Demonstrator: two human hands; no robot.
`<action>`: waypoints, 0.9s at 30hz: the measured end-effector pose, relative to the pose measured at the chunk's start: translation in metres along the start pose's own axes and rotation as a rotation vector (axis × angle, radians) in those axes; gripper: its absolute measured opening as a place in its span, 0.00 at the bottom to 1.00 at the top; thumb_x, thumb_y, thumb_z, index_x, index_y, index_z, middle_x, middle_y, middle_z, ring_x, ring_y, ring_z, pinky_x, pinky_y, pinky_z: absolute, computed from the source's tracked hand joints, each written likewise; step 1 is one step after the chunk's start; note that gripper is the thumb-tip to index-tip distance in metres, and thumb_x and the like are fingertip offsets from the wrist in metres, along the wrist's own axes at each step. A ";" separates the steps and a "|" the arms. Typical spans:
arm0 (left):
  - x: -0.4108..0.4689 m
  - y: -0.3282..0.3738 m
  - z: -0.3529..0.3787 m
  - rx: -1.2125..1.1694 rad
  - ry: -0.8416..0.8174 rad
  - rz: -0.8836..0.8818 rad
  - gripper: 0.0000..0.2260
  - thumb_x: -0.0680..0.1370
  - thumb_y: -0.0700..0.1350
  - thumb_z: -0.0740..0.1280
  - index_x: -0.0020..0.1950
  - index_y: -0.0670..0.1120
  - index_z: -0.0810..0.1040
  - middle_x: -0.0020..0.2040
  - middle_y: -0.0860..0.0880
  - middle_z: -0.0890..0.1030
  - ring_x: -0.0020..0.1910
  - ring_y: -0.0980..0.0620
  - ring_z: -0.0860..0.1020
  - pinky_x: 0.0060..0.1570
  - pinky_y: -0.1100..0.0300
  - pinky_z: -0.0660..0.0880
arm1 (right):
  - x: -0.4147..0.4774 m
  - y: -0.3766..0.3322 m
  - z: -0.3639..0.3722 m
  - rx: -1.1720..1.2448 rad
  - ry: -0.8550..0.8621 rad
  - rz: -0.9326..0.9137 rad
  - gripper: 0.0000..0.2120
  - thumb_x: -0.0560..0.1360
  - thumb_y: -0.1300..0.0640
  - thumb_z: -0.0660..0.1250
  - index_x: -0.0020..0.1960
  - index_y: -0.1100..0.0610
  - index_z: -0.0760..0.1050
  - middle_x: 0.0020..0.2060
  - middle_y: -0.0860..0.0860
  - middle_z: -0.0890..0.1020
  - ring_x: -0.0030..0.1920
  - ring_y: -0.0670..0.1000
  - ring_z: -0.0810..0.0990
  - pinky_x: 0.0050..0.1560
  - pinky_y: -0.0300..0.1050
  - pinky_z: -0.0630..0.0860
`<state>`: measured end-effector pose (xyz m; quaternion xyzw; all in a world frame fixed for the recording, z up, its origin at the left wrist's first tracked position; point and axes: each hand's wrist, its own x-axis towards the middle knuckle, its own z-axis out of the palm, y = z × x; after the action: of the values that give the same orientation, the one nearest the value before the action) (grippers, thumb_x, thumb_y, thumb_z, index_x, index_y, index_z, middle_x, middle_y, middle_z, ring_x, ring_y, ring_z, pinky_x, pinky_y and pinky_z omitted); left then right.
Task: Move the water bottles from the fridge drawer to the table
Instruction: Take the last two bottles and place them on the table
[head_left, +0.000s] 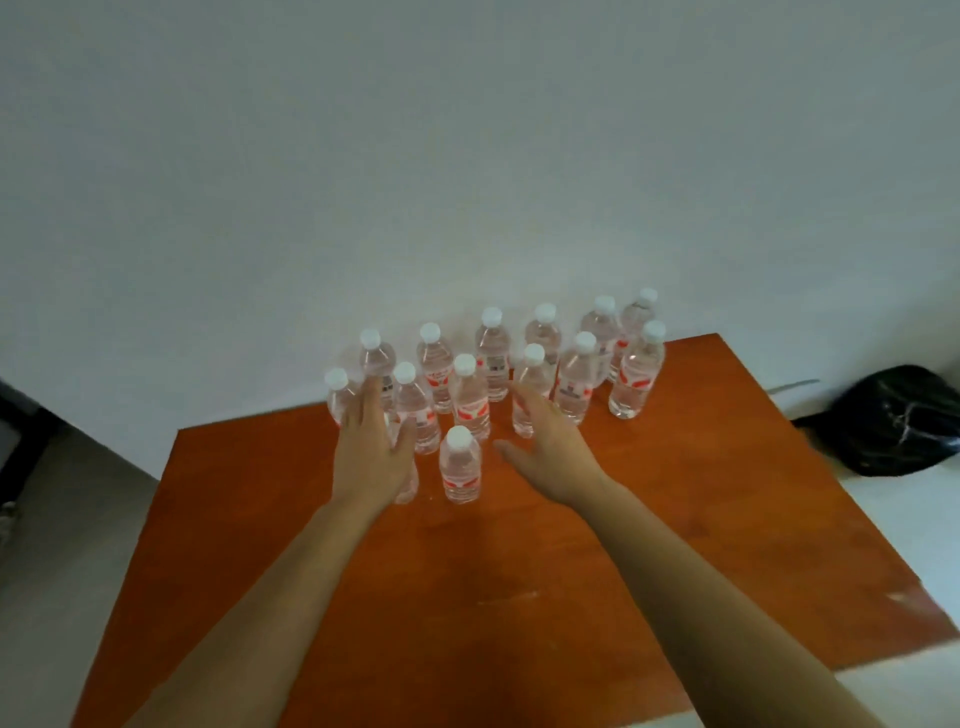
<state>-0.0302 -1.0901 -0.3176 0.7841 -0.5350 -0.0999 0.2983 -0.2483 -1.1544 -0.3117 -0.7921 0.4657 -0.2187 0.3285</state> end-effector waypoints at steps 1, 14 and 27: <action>-0.005 0.018 -0.001 0.020 0.046 0.050 0.29 0.82 0.57 0.57 0.80 0.47 0.55 0.80 0.46 0.58 0.78 0.45 0.56 0.74 0.42 0.60 | -0.019 0.003 -0.021 -0.051 0.079 -0.017 0.34 0.78 0.50 0.69 0.78 0.47 0.56 0.78 0.49 0.63 0.76 0.53 0.64 0.70 0.53 0.68; -0.236 0.405 0.072 -0.001 0.053 0.911 0.28 0.82 0.63 0.44 0.81 0.54 0.47 0.81 0.47 0.41 0.79 0.48 0.38 0.76 0.40 0.44 | -0.419 0.111 -0.292 -0.707 1.044 0.279 0.38 0.78 0.40 0.59 0.82 0.53 0.48 0.81 0.59 0.46 0.80 0.60 0.44 0.78 0.63 0.49; -0.469 0.664 0.263 -0.048 -0.226 1.402 0.32 0.81 0.65 0.46 0.81 0.52 0.44 0.81 0.44 0.39 0.79 0.42 0.39 0.75 0.35 0.47 | -0.723 0.253 -0.399 -0.906 1.266 0.854 0.43 0.78 0.39 0.61 0.81 0.55 0.42 0.80 0.61 0.42 0.80 0.63 0.42 0.77 0.64 0.44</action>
<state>-0.8634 -0.9293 -0.2232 0.2333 -0.9388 0.0229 0.2523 -0.9989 -0.7321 -0.2499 -0.3352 0.8576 -0.2695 -0.2821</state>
